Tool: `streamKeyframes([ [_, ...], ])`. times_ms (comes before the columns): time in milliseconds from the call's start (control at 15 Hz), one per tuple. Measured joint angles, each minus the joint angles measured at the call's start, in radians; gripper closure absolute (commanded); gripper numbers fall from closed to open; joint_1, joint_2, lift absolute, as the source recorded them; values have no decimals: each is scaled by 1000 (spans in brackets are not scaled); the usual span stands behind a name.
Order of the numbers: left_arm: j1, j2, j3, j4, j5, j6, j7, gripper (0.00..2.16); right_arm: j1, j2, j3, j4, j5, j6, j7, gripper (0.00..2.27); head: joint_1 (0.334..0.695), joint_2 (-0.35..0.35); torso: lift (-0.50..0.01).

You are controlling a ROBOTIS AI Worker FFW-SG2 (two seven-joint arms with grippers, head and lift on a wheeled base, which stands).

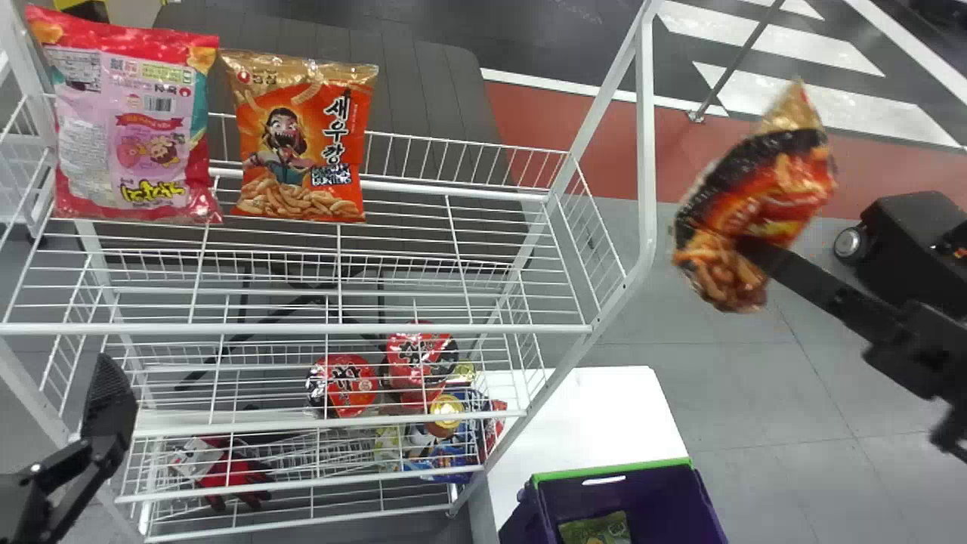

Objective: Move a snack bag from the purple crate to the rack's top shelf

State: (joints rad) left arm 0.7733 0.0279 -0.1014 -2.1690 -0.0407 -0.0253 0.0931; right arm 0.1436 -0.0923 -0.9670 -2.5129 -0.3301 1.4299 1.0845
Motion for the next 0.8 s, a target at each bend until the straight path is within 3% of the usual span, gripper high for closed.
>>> streamKeyframes([
  [400, -1, 0, -8, -6, -13, 24, 9, 134, -31, 86, 382, 72, 103, -269, -131, 1649, 695, -118, 2],
  [600, -6, 0, -8, -1, -17, 30, 11, 130, -36, 92, 526, 209, 111, -491, -233, 1642, 695, -77, 2],
  [800, -16, 0, -10, 9, -18, 39, 11, 130, -37, 92, 641, 367, 122, -744, -277, 1642, 695, -32, 2],
])
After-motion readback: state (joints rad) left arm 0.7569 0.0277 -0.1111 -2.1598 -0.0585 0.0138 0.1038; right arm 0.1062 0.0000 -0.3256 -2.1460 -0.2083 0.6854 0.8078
